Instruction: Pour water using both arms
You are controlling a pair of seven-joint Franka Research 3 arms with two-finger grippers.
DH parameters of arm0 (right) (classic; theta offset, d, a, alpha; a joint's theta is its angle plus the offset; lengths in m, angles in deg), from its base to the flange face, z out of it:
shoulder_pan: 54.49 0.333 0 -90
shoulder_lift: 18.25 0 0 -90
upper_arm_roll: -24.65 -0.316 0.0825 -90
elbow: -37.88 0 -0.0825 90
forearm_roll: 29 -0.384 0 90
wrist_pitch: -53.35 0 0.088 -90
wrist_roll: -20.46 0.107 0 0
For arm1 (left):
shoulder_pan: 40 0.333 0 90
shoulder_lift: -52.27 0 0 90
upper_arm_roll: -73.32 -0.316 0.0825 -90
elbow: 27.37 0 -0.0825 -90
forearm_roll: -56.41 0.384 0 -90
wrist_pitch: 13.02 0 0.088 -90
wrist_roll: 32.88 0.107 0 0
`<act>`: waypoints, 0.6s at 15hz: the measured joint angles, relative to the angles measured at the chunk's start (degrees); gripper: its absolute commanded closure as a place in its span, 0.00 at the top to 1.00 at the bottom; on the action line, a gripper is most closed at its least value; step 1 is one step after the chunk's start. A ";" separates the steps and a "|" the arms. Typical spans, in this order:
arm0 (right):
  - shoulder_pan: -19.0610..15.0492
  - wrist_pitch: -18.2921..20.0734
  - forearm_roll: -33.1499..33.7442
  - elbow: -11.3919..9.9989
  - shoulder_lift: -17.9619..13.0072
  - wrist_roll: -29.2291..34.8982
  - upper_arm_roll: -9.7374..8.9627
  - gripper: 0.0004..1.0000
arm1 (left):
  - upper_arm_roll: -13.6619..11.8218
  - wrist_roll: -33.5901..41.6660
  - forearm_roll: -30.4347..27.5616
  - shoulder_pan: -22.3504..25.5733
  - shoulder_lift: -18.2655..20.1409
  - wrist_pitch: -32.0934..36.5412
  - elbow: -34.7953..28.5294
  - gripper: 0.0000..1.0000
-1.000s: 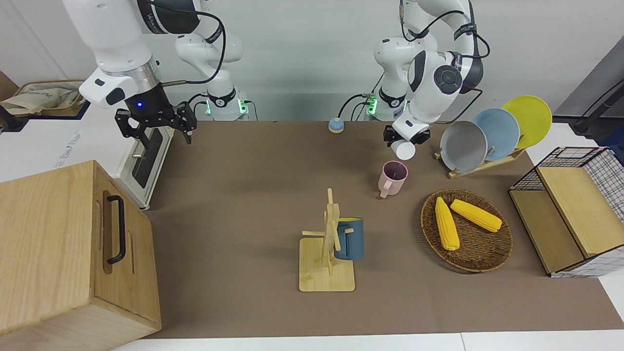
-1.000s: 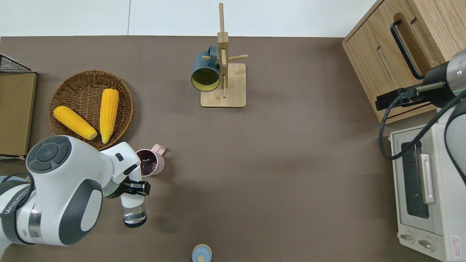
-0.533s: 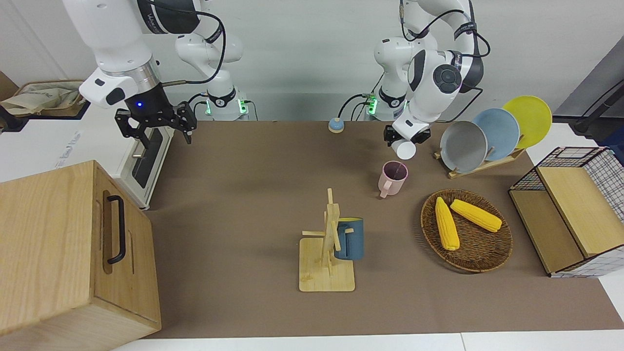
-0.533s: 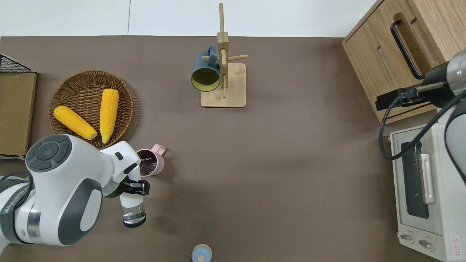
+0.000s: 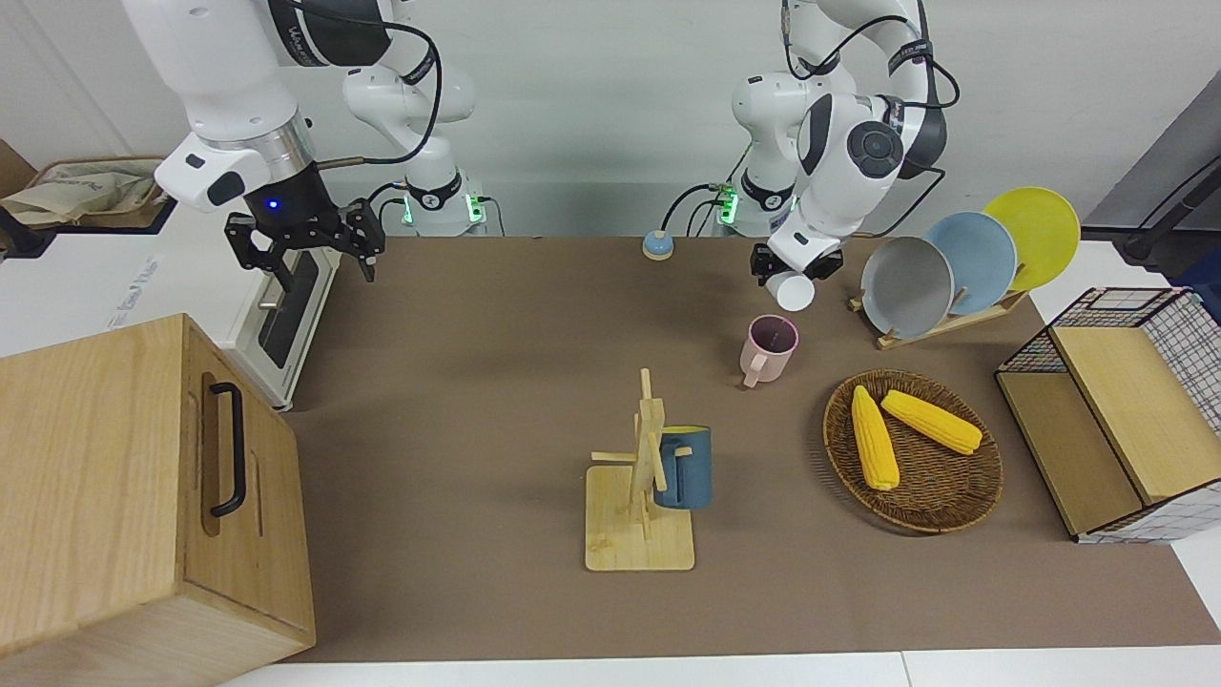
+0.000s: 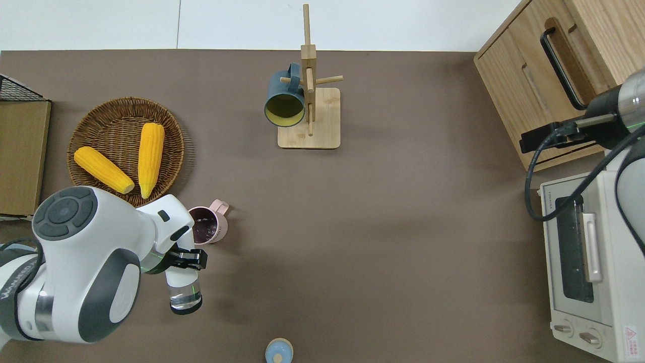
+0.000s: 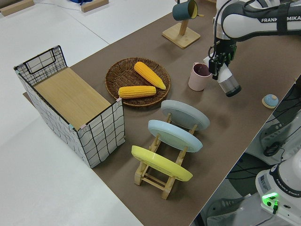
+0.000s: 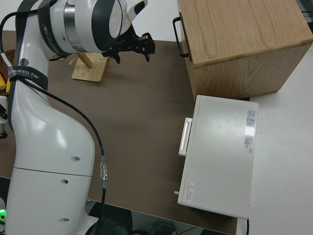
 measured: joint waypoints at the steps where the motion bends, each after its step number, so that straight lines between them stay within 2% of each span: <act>1: 0.00 0.00 0.00 0.00 0.00 0.00 0.00 0.99 | -0.02 -0.14 -0.02 0.00 0.40 -0.22 -0.15 0.00; 4: 0.00 0.00 0.00 0.00 0.00 0.00 0.00 0.99 | -0.20 -0.22 -2.32 0.02 3.97 -5.16 -3.51 0.00; 7: 0.00 0.00 0.00 0.00 0.00 0.00 0.00 0.99 | -0.11 -0.11 -5.19 -0.16 9.64 -14.07 -10.72 0.00; 9: 0.00 0.00 0.00 0.00 0.00 0.00 0.00 0.99 | -0.07 -0.07 -5.64 -0.61 12.02 -16.93 -14.05 0.00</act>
